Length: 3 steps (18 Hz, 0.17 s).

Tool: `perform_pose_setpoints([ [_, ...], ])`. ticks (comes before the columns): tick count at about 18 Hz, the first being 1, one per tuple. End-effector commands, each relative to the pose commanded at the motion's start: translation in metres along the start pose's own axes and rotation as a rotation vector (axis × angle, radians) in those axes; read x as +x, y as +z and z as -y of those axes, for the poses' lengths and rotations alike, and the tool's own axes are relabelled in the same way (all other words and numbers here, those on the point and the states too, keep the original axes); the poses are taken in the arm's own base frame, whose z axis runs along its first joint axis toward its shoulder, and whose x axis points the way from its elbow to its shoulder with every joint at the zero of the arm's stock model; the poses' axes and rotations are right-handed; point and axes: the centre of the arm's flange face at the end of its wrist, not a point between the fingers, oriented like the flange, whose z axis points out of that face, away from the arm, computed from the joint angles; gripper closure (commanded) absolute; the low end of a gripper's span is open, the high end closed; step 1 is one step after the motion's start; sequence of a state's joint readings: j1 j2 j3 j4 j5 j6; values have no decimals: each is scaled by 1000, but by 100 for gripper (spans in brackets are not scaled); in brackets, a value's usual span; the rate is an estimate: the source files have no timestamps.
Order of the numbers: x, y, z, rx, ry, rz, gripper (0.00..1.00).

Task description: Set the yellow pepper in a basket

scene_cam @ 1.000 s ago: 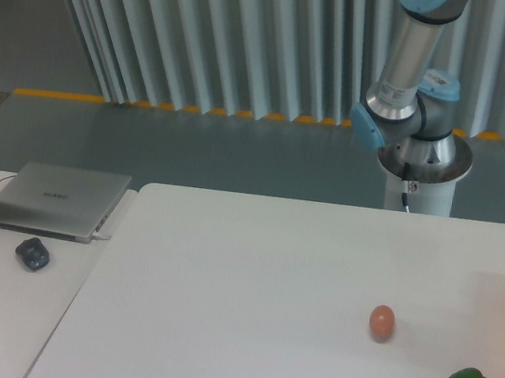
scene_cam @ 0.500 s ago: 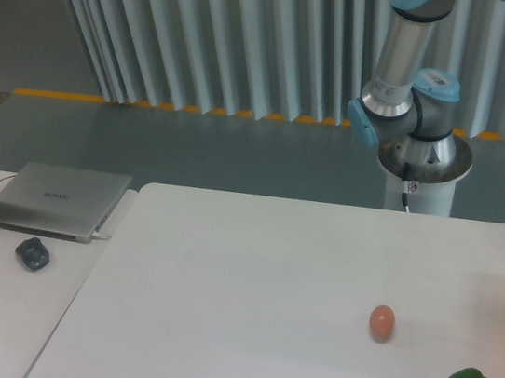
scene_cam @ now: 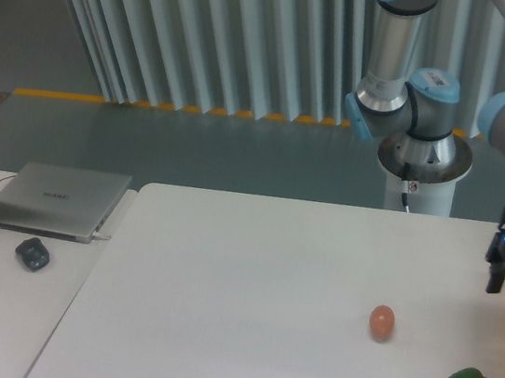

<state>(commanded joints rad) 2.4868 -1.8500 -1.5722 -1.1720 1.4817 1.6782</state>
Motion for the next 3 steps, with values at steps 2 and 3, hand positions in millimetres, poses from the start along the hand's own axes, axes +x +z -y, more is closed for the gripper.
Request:
perform_pose_setpoints([
  [2, 4, 6, 19, -21, 31, -13, 0],
  [3, 5, 6, 21, -25, 36, -12, 0],
])
